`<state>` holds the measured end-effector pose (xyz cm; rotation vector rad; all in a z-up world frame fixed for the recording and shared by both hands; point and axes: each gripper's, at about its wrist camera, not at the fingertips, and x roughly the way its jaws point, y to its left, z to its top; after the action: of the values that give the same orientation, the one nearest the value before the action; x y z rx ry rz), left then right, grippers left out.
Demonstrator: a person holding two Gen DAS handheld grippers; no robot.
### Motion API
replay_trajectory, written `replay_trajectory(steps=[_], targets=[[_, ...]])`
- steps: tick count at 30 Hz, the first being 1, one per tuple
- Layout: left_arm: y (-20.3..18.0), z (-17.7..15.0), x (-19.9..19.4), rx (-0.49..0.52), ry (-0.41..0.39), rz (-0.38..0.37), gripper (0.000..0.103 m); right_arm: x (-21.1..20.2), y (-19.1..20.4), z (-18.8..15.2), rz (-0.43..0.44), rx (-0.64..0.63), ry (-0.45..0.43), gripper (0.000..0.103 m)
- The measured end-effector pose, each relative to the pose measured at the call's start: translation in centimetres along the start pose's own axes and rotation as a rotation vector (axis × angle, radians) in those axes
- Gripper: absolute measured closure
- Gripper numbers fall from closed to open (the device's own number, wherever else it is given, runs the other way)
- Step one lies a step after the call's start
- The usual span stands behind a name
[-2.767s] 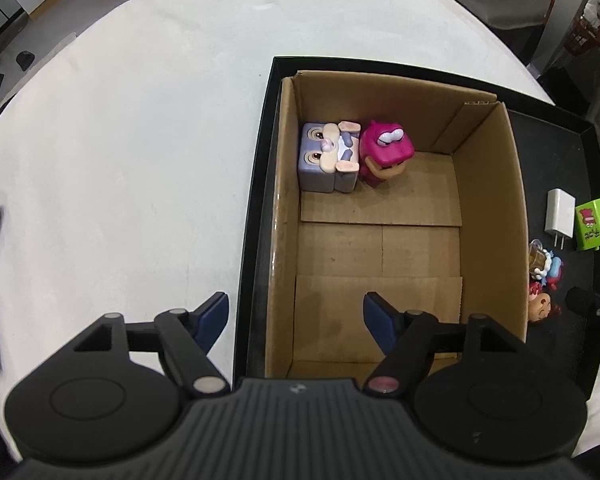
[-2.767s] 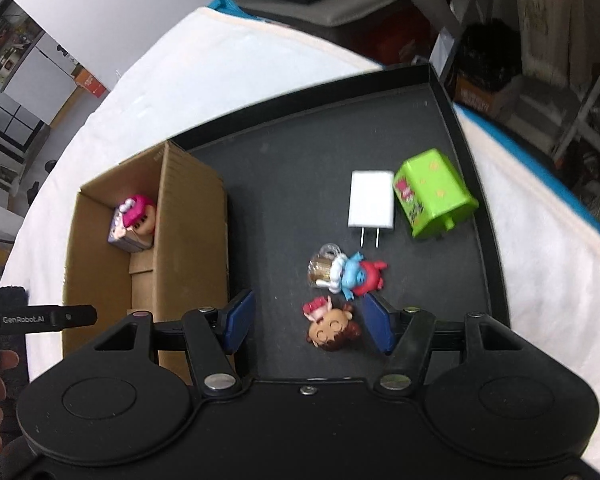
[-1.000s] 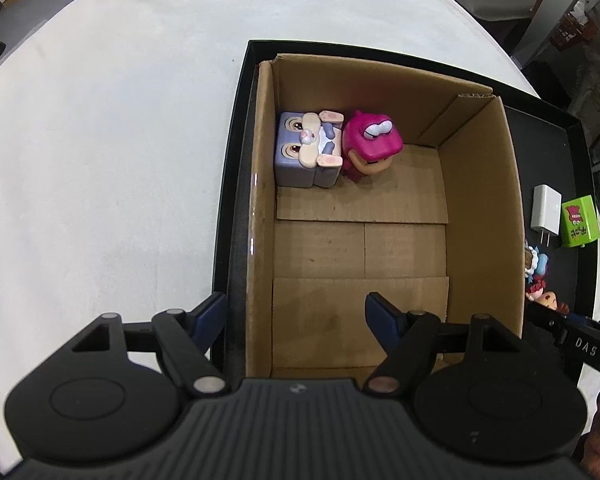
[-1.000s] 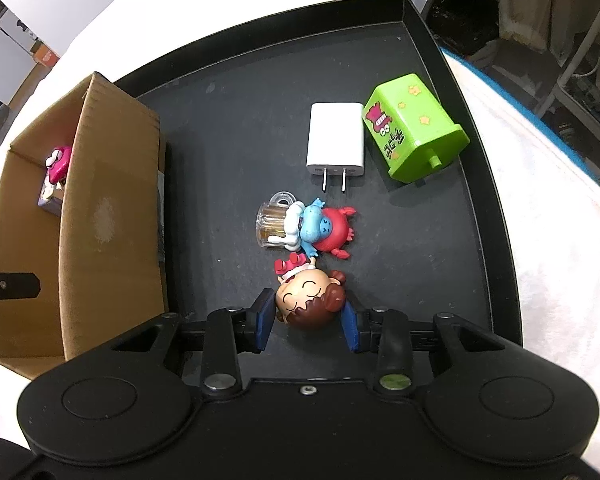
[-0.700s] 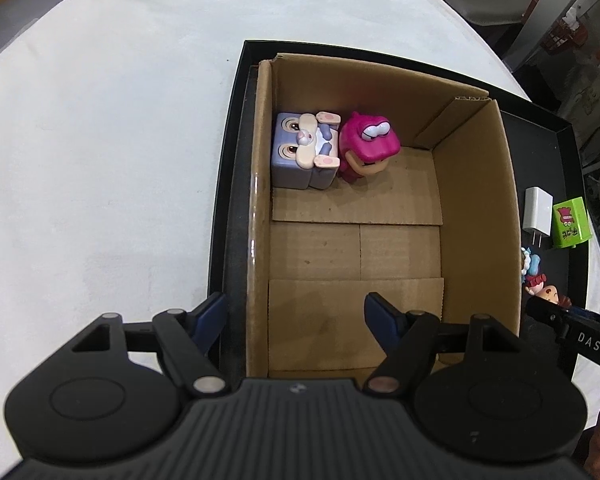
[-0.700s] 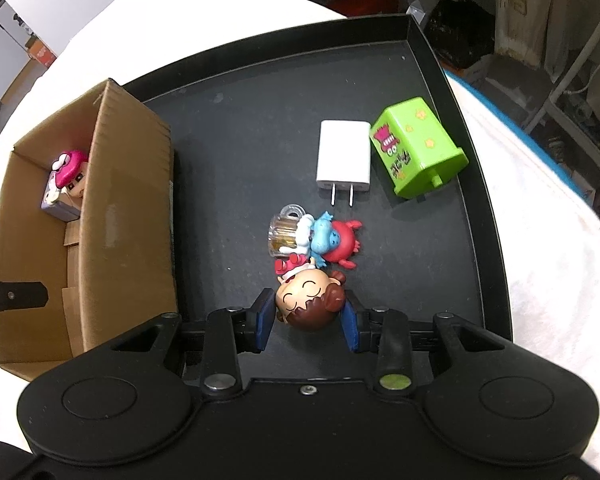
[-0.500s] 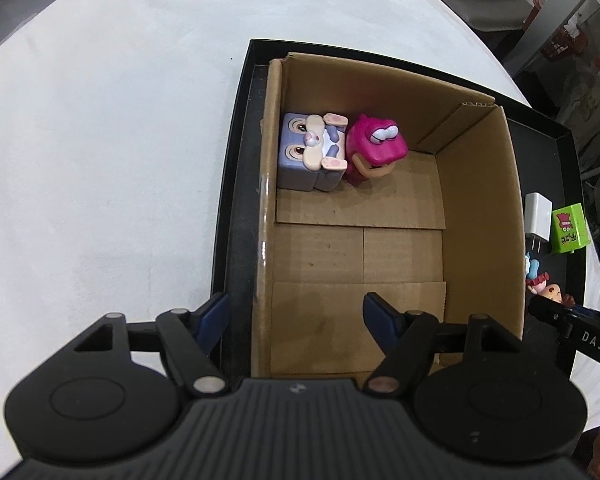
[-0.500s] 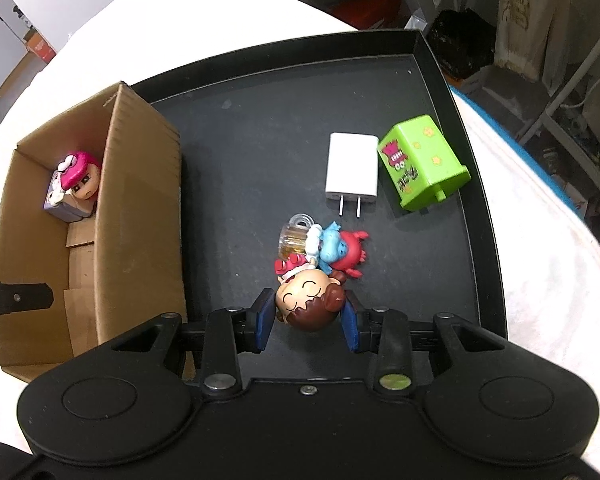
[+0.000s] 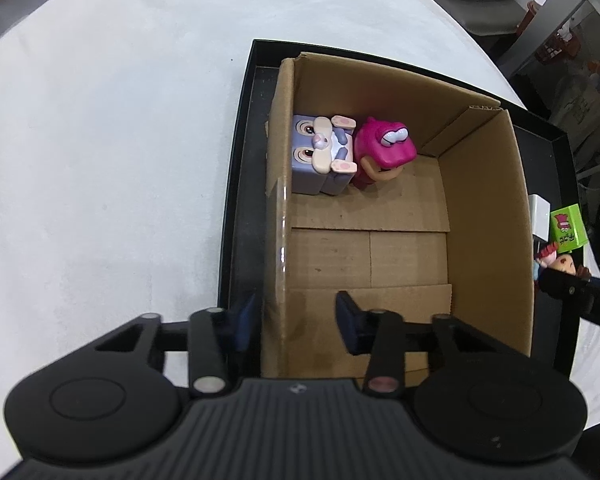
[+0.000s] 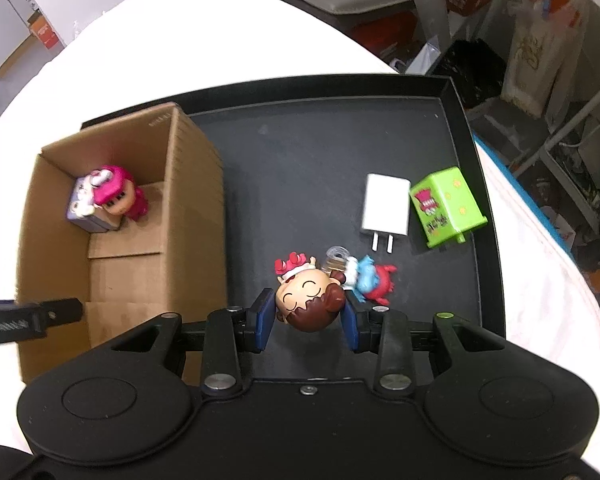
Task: Organize rigid objects
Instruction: 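Lift the doll head and carry it toward the cardboard box, then lower the doll head into the box and open the right gripper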
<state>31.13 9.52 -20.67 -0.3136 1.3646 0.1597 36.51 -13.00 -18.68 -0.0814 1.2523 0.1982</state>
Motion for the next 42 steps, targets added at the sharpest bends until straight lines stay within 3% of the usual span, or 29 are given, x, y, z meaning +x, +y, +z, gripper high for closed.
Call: replay_trajectory(steps=[10, 22, 42], targets=[[1.3, -0.2, 0.8, -0.008, 0.017, -0.020, 0.086, -2.0, 4.0, 2.1, -0.044, -0.065, -0.027, 0.068], [2.2, 0.0, 1.3, 0.008, 0.030, -0.061, 0.086, -4.3, 9.1, 4.5, -0.046, -0.117, -0.041, 0.068], [2.3, 0.2, 1.3, -0.003, 0.043, -0.065, 0.086, 0.2, 13.7, 5.4, -0.095, -0.206, 0.029, 0.067]])
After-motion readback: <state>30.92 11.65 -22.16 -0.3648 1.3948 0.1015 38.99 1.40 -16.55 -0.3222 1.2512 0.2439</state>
